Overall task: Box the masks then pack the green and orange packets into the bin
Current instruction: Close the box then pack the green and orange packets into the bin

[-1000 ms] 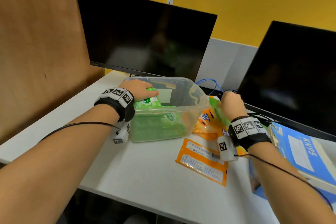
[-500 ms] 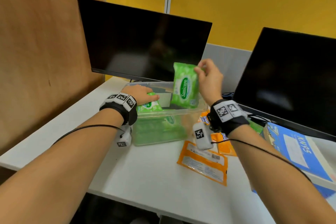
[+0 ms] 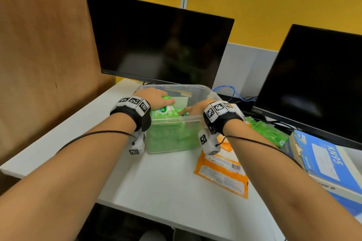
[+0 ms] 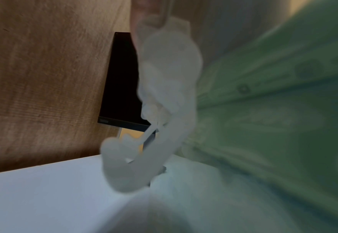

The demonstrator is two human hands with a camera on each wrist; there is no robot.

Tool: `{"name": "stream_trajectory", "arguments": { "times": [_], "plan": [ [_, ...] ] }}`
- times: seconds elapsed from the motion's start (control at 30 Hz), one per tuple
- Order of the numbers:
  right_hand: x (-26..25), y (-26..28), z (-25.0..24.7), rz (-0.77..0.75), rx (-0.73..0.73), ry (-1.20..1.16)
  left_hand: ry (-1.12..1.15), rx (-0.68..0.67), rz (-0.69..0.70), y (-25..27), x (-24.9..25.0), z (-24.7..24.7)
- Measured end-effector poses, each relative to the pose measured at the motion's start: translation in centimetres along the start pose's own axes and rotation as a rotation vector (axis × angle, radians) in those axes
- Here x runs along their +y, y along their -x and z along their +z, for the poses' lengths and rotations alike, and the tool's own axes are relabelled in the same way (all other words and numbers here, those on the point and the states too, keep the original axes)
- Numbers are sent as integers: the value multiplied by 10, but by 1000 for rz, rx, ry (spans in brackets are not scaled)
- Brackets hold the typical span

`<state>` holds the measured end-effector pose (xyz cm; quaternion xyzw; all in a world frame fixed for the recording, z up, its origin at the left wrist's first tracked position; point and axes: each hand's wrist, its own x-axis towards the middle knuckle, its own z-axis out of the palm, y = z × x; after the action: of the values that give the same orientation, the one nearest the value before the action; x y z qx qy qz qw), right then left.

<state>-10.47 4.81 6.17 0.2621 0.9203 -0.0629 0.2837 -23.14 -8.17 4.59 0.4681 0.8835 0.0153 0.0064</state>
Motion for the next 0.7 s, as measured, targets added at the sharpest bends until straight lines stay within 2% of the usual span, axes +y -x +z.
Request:
{"name": "stream_trajectory", "arguments": {
  "times": [0.1, 0.17, 0.2, 0.23, 0.3, 0.33, 0.37, 0.4, 0.43, 0.47, 0.53, 0.63, 0.7],
  "plan": [
    [-8, 16, 1, -37, -6, 46, 7, -10, 2, 0, -1, -1],
    [-3, 11, 4, -57, 87, -4, 17, -10, 5, 0, -1, -1],
    [1, 13, 6, -82, 202, -89, 20, -9, 4, 0, -1, -2],
    [8, 13, 5, -106, 391, -257, 20, -5, 4, 0, -1, -1],
    [31, 13, 7, -83, 869, -708, 10, -2, 9, -1, -1, 0],
    [46, 16, 8, -8, 1101, -878, 6, -2, 12, -2, -1, 0],
    [68, 16, 12, 109, 1266, -993, 3, 0, 14, -2, -2, 0],
    [89, 16, 17, 261, 1298, -1043, 0, 1, 16, -3, -2, 0],
    [109, 15, 27, 385, 1252, -1038, 0, 0, 17, -3, -1, 0],
    [128, 10, 38, 492, 1114, -982, -1, -1, 18, -3, -1, 0],
    [150, -4, 58, 612, 859, -733, -8, -1, 16, -1, 0, -1],
    [151, -16, 63, 660, 756, -508, -14, -1, 9, -1, -1, 0],
    [143, -20, 65, 629, 579, -452, -10, 1, 15, -1, -1, 1]
  ]
}}
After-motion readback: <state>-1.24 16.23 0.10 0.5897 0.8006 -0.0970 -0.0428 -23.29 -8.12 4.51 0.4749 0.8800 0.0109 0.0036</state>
